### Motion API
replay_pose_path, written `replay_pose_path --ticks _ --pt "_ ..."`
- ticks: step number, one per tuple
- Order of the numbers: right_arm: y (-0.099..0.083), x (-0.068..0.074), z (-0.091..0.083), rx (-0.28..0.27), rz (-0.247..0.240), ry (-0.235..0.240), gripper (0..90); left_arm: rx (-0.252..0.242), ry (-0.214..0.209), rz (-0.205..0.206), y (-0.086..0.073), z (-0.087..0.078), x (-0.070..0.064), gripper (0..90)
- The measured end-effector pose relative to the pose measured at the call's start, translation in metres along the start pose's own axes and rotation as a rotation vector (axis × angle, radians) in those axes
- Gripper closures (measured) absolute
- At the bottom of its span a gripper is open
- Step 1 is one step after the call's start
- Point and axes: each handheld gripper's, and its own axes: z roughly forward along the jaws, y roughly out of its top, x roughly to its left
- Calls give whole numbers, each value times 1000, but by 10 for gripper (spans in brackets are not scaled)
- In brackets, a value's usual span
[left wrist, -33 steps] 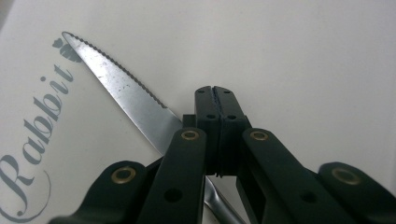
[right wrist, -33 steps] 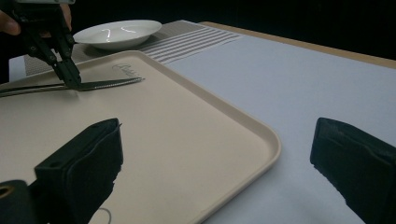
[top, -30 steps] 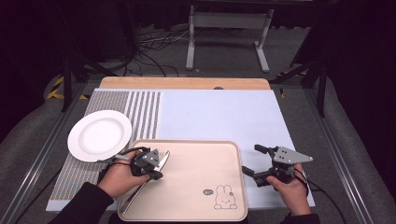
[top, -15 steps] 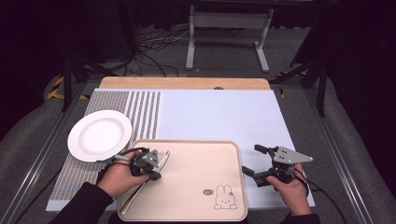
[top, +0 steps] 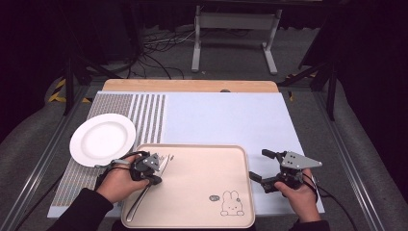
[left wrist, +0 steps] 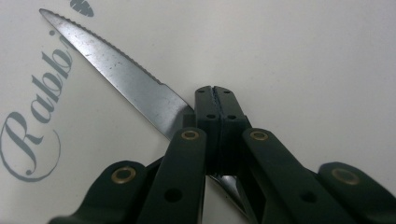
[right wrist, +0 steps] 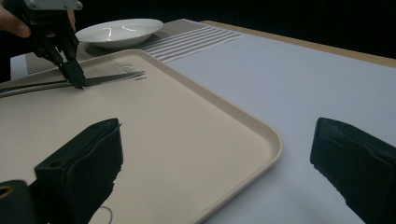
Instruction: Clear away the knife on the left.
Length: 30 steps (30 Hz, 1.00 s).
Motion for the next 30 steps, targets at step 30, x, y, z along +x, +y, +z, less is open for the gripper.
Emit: replay_pose_path --ticks 30 --pt "0 0 1 8 -6 2 30 23 21 -31 -21 -10 -1 900"
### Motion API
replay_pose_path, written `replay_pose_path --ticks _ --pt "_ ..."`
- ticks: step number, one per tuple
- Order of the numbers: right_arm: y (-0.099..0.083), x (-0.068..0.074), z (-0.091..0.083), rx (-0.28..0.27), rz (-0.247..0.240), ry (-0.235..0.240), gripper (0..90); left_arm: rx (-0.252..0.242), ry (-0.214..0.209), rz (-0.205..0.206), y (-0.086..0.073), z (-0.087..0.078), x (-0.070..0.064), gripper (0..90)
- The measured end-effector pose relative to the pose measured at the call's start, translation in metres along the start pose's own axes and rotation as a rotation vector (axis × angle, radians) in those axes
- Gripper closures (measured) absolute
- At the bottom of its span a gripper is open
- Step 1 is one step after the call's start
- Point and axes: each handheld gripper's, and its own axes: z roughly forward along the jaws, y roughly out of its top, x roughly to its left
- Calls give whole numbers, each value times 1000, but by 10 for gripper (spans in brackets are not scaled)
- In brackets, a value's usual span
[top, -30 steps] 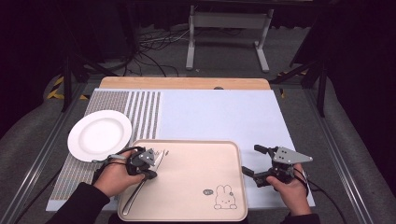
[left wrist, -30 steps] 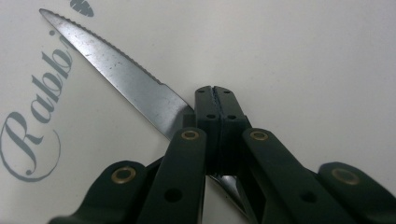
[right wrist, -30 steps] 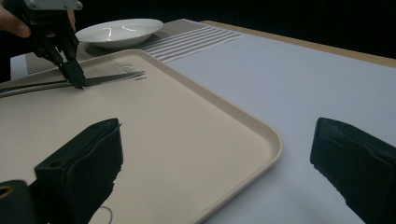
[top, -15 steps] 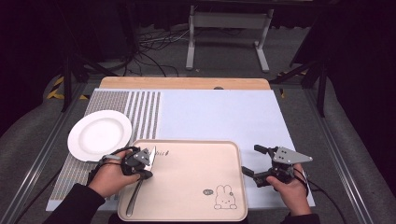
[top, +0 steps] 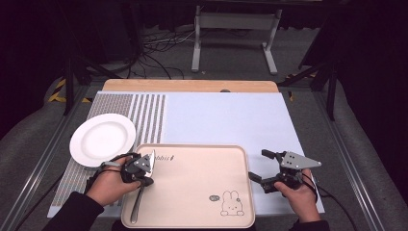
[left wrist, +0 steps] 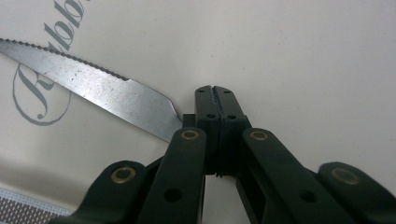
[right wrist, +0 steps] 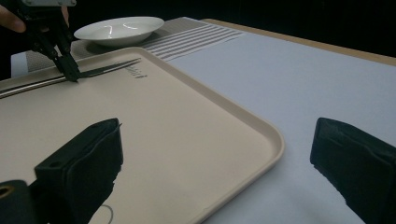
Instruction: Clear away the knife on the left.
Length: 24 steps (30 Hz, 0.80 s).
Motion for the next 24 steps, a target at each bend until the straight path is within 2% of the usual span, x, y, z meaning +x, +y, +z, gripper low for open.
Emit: replay_pose_path --ticks 7,11,17,24 --pt "0 0 0 1 1 0 30 0 2 -13 -4 -1 -1 900" --pt "0 0 1 3 0 0 30 2 3 -4 -5 -2 0 900" --pt "-1 0 1 6 -2 1 30 0 -1 -26 -8 -3 -1 900" --pt "-1 0 2 8 -1 1 30 1 -3 -31 -11 -4 -1 900"
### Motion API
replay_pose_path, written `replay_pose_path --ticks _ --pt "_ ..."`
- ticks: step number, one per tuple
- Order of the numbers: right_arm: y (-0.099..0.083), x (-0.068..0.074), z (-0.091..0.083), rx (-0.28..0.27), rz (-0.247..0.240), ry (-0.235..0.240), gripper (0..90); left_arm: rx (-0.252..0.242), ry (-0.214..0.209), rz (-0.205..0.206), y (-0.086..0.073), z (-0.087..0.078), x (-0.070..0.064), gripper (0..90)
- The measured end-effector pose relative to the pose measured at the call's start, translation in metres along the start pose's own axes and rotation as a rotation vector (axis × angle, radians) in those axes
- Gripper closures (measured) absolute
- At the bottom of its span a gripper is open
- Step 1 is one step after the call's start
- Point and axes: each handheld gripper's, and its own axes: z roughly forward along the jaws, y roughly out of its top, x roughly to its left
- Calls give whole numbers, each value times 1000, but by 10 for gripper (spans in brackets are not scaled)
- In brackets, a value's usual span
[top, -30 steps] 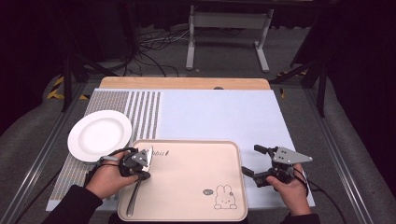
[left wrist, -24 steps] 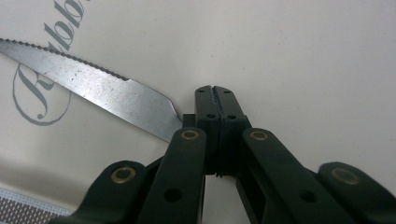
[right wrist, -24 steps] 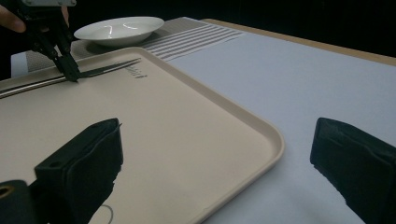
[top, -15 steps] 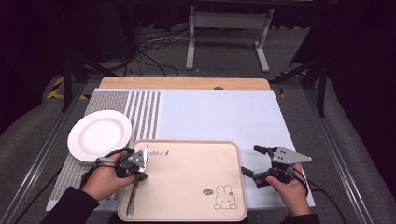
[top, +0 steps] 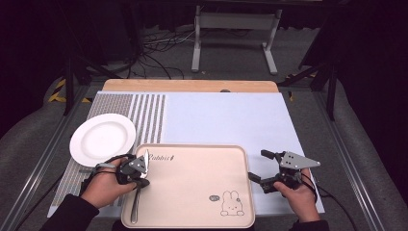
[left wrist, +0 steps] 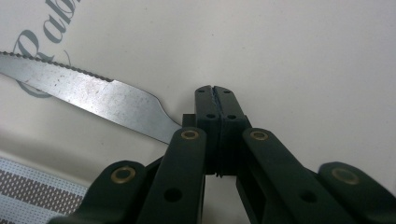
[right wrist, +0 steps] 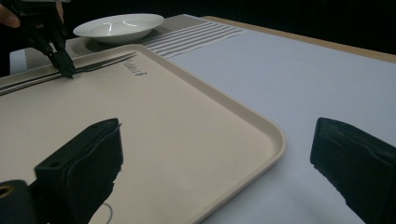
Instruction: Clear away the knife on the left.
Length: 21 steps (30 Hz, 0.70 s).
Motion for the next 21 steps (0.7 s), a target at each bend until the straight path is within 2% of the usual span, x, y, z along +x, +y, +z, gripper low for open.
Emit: replay_pose_path --ticks 9,15,21 --pt "-1 0 1 6 0 1 30 2 -6 -3 0 0 1 887" --pt "-1 0 0 4 2 -1 30 -49 -15 -60 1 -6 3 761" --pt "0 0 0 2 2 0 30 -98 3 -83 5 -16 3 614"
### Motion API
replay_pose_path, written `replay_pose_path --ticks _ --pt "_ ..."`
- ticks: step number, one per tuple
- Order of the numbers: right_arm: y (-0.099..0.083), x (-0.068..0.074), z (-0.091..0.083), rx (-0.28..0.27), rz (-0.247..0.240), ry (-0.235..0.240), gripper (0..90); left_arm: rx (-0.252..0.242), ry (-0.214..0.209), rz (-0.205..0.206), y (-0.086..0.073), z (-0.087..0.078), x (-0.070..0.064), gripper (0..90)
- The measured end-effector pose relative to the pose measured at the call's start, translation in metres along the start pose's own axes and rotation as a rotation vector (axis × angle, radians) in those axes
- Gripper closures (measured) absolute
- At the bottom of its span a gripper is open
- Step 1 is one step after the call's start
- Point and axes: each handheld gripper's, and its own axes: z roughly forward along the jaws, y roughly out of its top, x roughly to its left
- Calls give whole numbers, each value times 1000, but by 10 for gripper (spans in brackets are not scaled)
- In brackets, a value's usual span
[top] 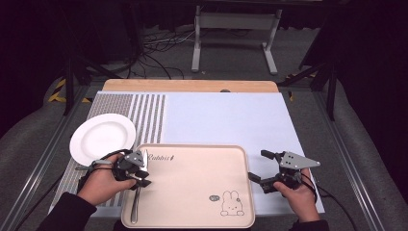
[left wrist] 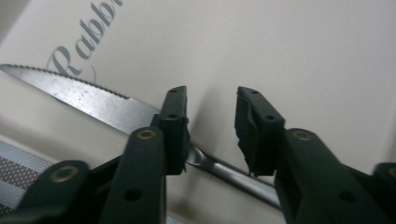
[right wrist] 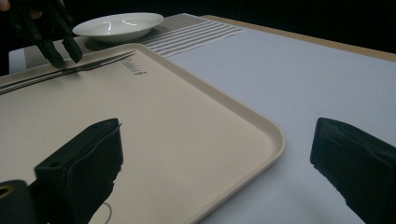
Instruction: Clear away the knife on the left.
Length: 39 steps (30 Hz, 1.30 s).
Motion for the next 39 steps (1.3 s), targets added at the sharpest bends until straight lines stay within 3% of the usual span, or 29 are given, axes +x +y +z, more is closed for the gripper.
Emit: replay_pose_path --ticks 2,7,11,14,19,25,33,36,39 --pt "0 0 0 -1 -2 0 30 -21 9 -14 2 -3 -3 550" --pt "0 0 0 -1 -1 1 28 -97 42 -41 5 -8 -4 251" --pt "0 0 1 2 -3 2 28 -139 51 -36 5 -10 -5 142" --pt "0 0 0 0 -3 2 27 -190 61 -31 2 -13 -6 107" --pt "0 0 0 -2 -6 0 27 -343 33 -67 -9 -15 -4 59" --pt "0 1 0 -2 -7 0 26 -481 77 -64 -29 -20 -2 48" --pt "0 2 0 -3 -11 -2 26 -591 116 -66 -48 -21 0 48" --pt "0 2 0 -6 -15 -5 26 -646 151 -55 -58 -21 1 48" --pt "0 2 -1 -7 -15 -9 26 -692 137 -51 -68 -20 2 46"
